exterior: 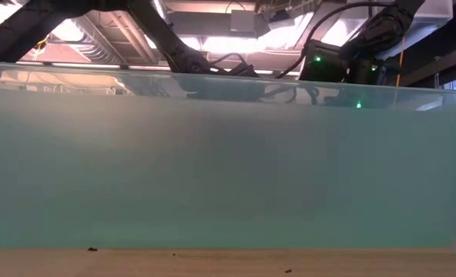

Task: Pick & Place Kitchen Items
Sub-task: Put the orange table knife into the green bin

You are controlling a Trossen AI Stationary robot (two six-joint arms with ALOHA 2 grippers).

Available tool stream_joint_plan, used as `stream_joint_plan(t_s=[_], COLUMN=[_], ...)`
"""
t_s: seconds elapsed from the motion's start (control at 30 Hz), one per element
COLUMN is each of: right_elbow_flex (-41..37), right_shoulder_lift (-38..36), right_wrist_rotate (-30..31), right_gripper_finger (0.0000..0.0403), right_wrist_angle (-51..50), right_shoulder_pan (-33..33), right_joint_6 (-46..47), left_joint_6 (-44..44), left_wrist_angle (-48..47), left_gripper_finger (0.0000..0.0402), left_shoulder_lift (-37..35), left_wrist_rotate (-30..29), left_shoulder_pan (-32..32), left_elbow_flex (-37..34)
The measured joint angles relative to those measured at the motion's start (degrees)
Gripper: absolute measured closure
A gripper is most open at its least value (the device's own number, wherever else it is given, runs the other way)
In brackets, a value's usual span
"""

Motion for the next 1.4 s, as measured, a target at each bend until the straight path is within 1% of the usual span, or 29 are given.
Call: stream_joint_plan(t_s=[0.17, 0.33, 0.53, 0.73, 0.93, 1.23, 1.4], right_elbow_flex=[-0.1, 0.0, 0.0, 0.1, 0.2, 0.2, 0.2], right_shoulder_lift=[-2.3, -2.6, -2.6, -2.6, -2.6, -2.6, -2.6], right_wrist_rotate=[-0.5, -0.1, 4.9, 4.6, 3.6, 3.1, 3.1], right_gripper_finger=[0.0403, 0.0403, 0.0397, 0.0378, 0.0342, 0.0259, 0.0232], right_wrist_angle=[0.4, 2.1, 2.4, 2.7, 2.7, 2.8, 3.0], right_shoulder_pan=[0.0, 0.0, 0.0, 0.0, 0.0, 0.0, 0.0], right_joint_6=[-1.2, -3.0, -3.7, -2.9, -2.0, -1.3, -1.2], left_joint_6=[0.0, 0.2, 0.3, 0.4, 0.4, 0.7, 0.9], left_wrist_angle=[-0.1, -0.3, -0.3, -0.2, -0.2, -0.2, -0.3], left_gripper_finger=[0.0379, 0.0379, 0.0379, 0.0379, 0.0379, 0.0379, 0.0378], left_shoulder_lift=[0.0, -0.4, -1.0, -1.4, -1.4, -1.4, -2.1], left_wrist_rotate=[0.0, -0.3, -0.7, -0.8, -0.7, -0.4, -0.5], left_shoulder_pan=[-0.1, -0.5, -0.9, -1.0, -1.0, -1.0, -1.3], left_elbow_flex=[0.2, 0.3, 0.3, 0.2, 0.2, 0.2, 0.2])
